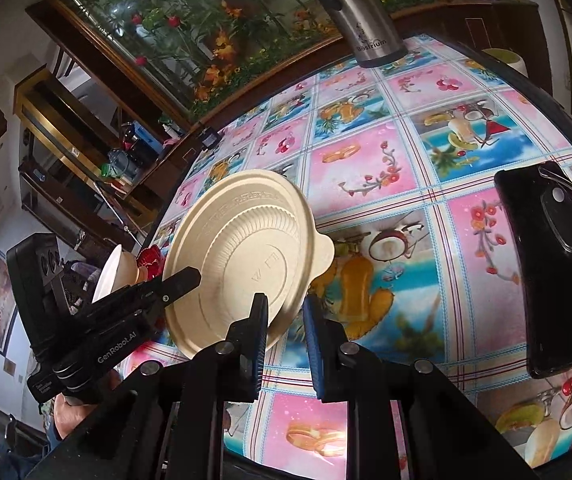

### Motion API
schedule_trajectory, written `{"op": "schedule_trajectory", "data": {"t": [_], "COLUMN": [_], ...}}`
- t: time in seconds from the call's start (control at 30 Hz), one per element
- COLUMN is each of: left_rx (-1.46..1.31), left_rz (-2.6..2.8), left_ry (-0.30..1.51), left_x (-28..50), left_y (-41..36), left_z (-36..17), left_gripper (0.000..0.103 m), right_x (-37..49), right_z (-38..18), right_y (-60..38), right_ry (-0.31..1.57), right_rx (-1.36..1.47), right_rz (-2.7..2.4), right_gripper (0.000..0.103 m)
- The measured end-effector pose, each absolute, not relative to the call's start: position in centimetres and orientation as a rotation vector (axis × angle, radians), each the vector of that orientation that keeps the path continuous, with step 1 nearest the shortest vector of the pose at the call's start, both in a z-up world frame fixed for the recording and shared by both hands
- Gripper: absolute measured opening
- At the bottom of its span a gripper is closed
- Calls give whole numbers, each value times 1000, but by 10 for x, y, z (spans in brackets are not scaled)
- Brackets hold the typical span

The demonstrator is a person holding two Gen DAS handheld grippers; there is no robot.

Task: Organize plates and bowls
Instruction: 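Carry the cream bowl over the stacked plates and bowls with the left gripper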

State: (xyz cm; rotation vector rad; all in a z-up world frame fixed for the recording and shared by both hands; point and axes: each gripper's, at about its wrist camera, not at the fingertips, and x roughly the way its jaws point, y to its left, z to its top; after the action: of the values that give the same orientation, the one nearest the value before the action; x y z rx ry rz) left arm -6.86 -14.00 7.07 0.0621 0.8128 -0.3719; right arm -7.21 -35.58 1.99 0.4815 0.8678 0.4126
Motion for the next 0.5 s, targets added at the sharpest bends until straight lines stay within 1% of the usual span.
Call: {"op": "schedule_trajectory", "data": {"t": [0.47, 0.5], "left_rx": [31, 28], "left_rz": [-341, -338], "left_ry": [769, 765], "left_x": [-71, -72], "left_y": [-117, -115], "left_z": [83, 84], "left_gripper": [19, 21], "right_x": [-64, -63], "right_z": [34, 36], "right_y": [-334, -332], "right_ry": [864, 861], "right_rx": [447, 441], "right_rz": [442, 445], "right_gripper": [20, 20]}}
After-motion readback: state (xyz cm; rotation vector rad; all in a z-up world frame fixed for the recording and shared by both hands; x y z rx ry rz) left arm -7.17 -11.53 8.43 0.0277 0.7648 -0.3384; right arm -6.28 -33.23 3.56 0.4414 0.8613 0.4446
